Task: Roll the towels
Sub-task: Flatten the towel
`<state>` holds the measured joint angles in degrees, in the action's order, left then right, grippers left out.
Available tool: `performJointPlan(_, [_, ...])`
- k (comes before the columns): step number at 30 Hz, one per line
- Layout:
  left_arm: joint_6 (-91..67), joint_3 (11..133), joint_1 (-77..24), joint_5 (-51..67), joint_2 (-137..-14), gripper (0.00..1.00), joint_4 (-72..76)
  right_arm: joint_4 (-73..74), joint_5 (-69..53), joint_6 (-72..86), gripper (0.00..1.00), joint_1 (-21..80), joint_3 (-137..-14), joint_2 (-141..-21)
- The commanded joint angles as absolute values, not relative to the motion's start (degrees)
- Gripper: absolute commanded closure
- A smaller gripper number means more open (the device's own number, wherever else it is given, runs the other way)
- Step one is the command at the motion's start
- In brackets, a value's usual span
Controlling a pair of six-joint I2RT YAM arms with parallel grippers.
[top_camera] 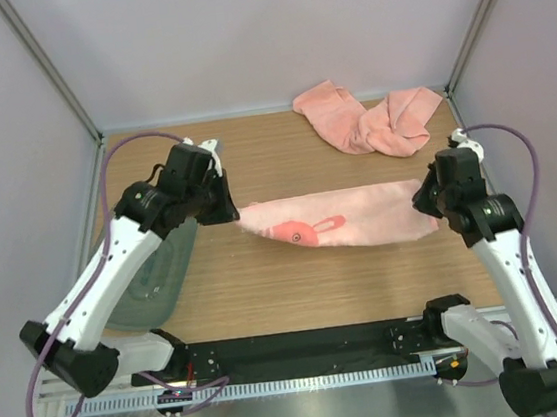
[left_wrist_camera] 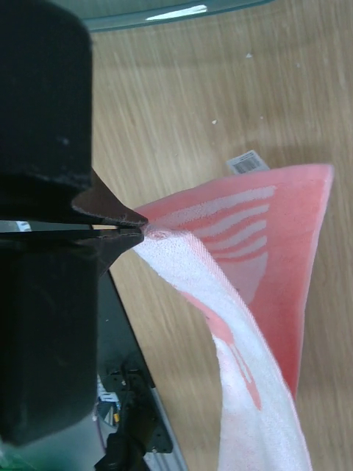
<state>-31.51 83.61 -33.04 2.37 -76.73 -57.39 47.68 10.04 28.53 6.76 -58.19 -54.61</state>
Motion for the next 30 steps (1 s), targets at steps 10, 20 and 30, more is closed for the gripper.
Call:
performJointPlan(10, [-34.89, 81.03, -34.54, -1.74, -65.11, 0.95, -63.63, 58.55, 15.12, 35.95, 0.83, 7.82, -60.3, -51.66])
performJointPlan(20, [-31.29, 108.91, -16.79, 12.12, -108.39, 1.0, -61.43, 45.51, 6.59, 32.26, 0.04, 2.99, -84.49, -95.52])
performJointPlan(30, [-31.46, 109.88, -16.61, 11.95, -117.25, 1.0, -59.86, 36.31, -6.94, 32.43, 0.14, 5.09, -66.38, -95.55])
